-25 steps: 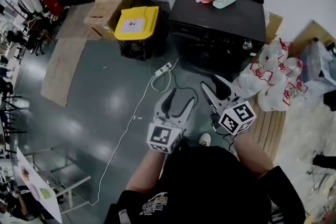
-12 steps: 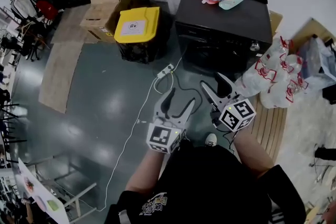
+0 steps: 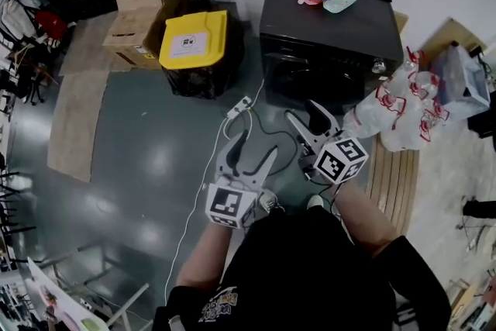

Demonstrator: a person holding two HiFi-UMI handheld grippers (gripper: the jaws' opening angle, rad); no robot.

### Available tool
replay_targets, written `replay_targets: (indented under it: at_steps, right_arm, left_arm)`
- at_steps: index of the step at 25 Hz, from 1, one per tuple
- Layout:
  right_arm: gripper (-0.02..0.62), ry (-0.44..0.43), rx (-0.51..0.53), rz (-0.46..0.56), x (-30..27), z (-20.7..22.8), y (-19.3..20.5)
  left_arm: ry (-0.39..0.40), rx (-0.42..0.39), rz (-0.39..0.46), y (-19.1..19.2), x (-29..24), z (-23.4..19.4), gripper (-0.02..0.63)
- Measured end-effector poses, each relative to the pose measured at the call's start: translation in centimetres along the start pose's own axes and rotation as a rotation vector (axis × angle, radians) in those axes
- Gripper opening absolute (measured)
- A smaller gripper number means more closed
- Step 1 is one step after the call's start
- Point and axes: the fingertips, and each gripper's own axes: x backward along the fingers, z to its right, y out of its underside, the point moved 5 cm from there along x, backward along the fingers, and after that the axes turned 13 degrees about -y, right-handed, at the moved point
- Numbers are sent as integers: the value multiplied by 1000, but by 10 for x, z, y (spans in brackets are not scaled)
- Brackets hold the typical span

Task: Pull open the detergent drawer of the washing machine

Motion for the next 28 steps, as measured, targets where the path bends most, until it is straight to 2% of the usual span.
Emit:
replay_targets:
  at_steps: [3, 8, 15, 22, 28]
  right_arm:
    - [302, 13, -26, 15, -14, 2, 4]
    - [307, 22, -57, 19, -29, 8, 9]
    - [314, 33, -114, 24, -49, 38, 15]
    - [330, 20, -258, 78, -69, 83, 22]
    - [336, 51, -369, 107, -86, 134, 31]
  left_arm:
    - [22, -1, -10, -2, -1, -10, 275]
    - [21, -6, 24, -4, -4, -22, 275]
    - [27, 5, 21, -1, -22, -26, 275]
    - [3, 15, -14, 1, -54, -36, 275]
    - [2, 17, -52, 5, -92, -40, 275]
